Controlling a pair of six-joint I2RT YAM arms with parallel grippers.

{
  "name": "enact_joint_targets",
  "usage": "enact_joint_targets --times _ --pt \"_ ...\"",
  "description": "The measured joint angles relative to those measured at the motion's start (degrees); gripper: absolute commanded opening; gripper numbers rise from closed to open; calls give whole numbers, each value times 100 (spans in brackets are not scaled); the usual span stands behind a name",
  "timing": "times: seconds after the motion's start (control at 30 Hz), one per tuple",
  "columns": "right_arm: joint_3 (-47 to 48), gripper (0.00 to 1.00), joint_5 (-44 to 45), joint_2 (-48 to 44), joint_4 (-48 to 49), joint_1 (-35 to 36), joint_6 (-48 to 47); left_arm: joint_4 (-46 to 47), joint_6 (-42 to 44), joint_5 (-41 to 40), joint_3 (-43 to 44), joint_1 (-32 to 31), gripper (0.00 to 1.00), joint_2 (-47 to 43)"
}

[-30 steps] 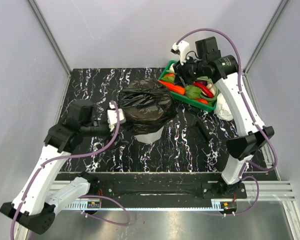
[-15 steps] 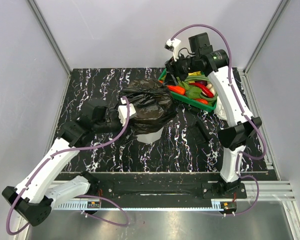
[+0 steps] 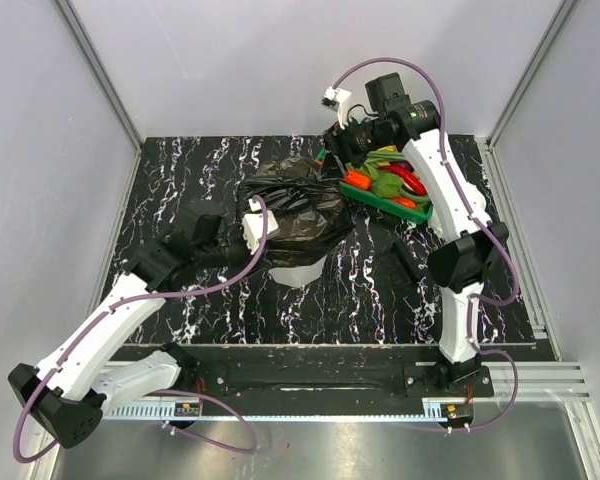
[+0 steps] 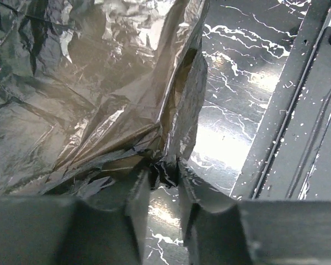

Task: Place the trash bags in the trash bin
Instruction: Place the trash bag in the trash bin.

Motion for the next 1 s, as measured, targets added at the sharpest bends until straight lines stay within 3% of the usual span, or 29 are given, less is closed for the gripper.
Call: enact_joint_targets --times 0.13,0.4,0.63,0.87,1.0 --pt "0 63 11 83 0 9 48 -4 61 -15 0 -39 0 4" --pt "-551 50 164 17 271 35 297 -162 483 -44 -188 -214 0 37" --pt "-1001 22 586 -199 540 90 516 -361 1005 -297 -776 -295 6 35" --pt "-1093 15 817 -319 669 149 520 -345 1217 -592 -1032 -295 14 -26" --pt "-1093 16 907 -321 686 151 507 -238 1283 -752 -1169 -295 31 -114"
